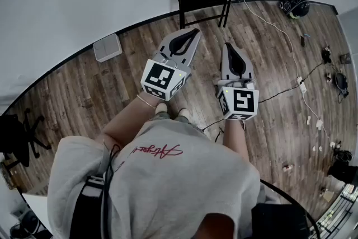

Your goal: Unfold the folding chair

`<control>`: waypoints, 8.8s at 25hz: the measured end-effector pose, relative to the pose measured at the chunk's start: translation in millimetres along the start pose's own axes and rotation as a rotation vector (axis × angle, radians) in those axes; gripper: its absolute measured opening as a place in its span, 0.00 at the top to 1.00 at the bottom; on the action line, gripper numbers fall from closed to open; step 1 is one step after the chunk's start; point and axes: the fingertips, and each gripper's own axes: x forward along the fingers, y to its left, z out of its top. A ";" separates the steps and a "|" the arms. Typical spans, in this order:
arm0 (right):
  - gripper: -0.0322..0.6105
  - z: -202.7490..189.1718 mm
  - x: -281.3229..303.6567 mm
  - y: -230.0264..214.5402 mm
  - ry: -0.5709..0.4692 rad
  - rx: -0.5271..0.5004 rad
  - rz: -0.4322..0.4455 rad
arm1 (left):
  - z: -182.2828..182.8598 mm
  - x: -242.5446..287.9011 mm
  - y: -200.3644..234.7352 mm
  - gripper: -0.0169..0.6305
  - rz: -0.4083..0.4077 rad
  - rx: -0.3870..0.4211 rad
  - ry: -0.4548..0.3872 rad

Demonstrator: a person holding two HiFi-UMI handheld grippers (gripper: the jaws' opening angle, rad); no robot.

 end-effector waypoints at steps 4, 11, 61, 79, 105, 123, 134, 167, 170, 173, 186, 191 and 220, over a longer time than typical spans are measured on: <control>0.93 -1.3 0.9 -2.3 -0.006 0.008 0.009 | -2.5 2.3 -0.4 0.95 0.005 0.002 0.002; 0.93 -5.5 2.3 -3.6 -0.008 0.011 0.008 | -5.1 0.2 2.0 0.95 0.024 -0.004 -0.001; 0.53 -236.2 478.2 -229.8 0.487 0.989 -0.244 | -95.0 297.7 290.0 0.95 0.136 -0.062 0.127; 0.52 -344.1 556.9 -237.5 0.751 1.055 -0.517 | -133.3 308.9 368.1 0.95 0.222 -0.028 0.231; 0.58 -344.2 509.9 -233.9 0.665 1.159 -0.512 | -359.1 356.1 410.7 0.94 0.144 -0.162 0.643; 0.62 -412.1 321.6 -223.7 0.545 1.321 -0.394 | -401.2 329.5 382.6 0.95 0.156 -0.287 0.736; 0.58 -520.3 196.4 -211.3 0.355 1.380 -0.138 | -463.4 307.4 350.9 0.92 0.083 -0.350 0.707; 0.47 -582.2 -7.5 -162.6 0.147 1.265 -0.493 | -416.5 199.7 265.9 0.50 0.115 0.078 0.263; 0.93 -521.3 7.9 -181.0 0.228 0.951 -0.458 | -399.4 165.9 238.5 0.95 0.177 0.128 0.326; 0.93 -441.8 65.1 -181.4 0.203 0.717 -0.324 | -379.9 164.4 178.4 0.95 0.169 0.007 0.361; 0.93 -100.8 159.8 -218.6 -0.088 0.197 -0.231 | -124.0 267.4 52.4 0.95 -0.092 -0.087 0.110; 0.93 -62.4 163.8 -219.8 -0.128 0.129 -0.228 | -84.5 284.2 46.5 0.95 -0.171 -0.081 0.037; 0.93 -49.0 150.4 -202.3 -0.104 0.102 -0.251 | -71.2 267.1 25.4 0.95 -0.275 -0.050 0.014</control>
